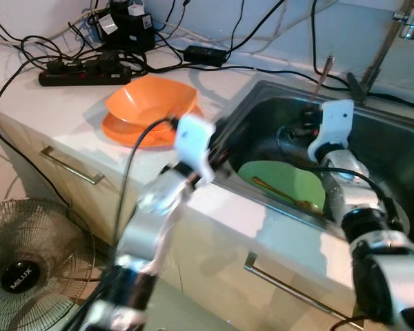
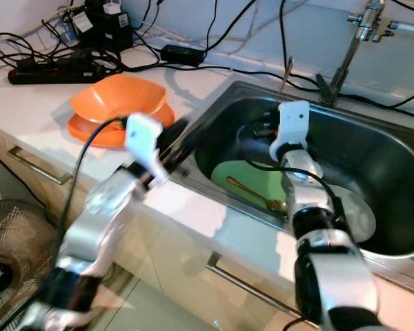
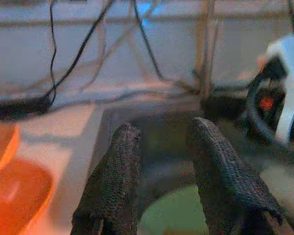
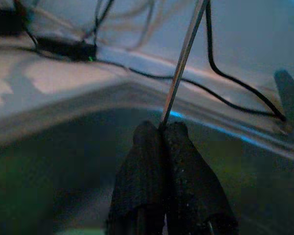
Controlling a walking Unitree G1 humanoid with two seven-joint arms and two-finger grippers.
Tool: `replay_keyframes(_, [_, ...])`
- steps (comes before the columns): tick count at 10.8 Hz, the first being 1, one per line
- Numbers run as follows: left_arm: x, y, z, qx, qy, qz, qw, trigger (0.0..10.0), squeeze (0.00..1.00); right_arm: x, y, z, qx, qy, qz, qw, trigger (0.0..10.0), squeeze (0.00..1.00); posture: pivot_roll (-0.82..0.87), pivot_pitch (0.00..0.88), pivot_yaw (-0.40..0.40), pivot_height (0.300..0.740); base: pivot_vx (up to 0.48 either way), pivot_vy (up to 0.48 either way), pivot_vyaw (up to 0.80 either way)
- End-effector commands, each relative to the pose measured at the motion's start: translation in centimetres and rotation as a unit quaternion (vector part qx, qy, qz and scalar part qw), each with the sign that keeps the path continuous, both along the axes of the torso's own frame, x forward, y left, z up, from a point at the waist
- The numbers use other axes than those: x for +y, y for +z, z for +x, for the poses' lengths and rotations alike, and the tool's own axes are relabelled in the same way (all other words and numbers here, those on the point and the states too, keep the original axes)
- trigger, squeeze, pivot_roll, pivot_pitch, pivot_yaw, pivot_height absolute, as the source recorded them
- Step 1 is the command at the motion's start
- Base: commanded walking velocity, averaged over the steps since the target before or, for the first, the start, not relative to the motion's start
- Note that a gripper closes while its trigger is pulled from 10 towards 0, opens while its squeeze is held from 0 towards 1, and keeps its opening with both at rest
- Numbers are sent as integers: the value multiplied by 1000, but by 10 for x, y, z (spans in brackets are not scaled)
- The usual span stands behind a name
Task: Kitchen organization
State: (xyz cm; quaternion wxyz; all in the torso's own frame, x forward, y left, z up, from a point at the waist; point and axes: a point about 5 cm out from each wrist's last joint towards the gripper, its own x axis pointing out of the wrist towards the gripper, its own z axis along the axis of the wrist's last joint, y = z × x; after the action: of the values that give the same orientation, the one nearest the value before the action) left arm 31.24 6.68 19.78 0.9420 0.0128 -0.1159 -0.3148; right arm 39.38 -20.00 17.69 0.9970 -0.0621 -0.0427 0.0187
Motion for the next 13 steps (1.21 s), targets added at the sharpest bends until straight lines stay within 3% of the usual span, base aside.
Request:
replay_keyframes(1, [-1,-3,-2,7,-8,14,1000,10000,0,0,3,2,2,-2,-17,1000,10000,0,191,51,-16,740,0,0,0])
replay_keyframes(6, [-7,-12,-9,31,-20,29,999,10000,0,13,-37,-4,96,11,-44,994,10000,0,197,42,-13,740,0,0,0])
replay_keyframes(7, [-7,-13,-9,32,-20,29,999,10000,0,15,-38,-4,101,16,-47,994,10000,133,196,41,-13,740,0,0,0])
replay_keyframes(8, [-7,-14,-9,34,-20,30,999,10000,0,15,-40,-4,105,17,-43,993,10000,1000,197,40,-14,740,0,0,0])
replay_keyframes(9, [-8,-14,-9,36,-20,30,999,10000,0,16,-40,-4,105,19,-41,993,10000,1000,197,40,-15,740,0,0,0])
replay_keyframes(10, [-8,-13,-9,36,-19,29,999,10000,0,17,-39,-4,103,20,-45,993,10000,651,197,42,-16,740,0,0,0])
replay_keyframes(11, [-8,-14,-9,37,-20,29,999,10000,0,18,-39,-4,101,21,-46,994,10000,0,197,44,-16,740,0,0,0])
replay_keyframes(13, [-9,-14,-9,38,-21,28,999,10000,0,19,-39,-4,96,23,-39,994,10000,0,196,46,-16,740,0,0,0])
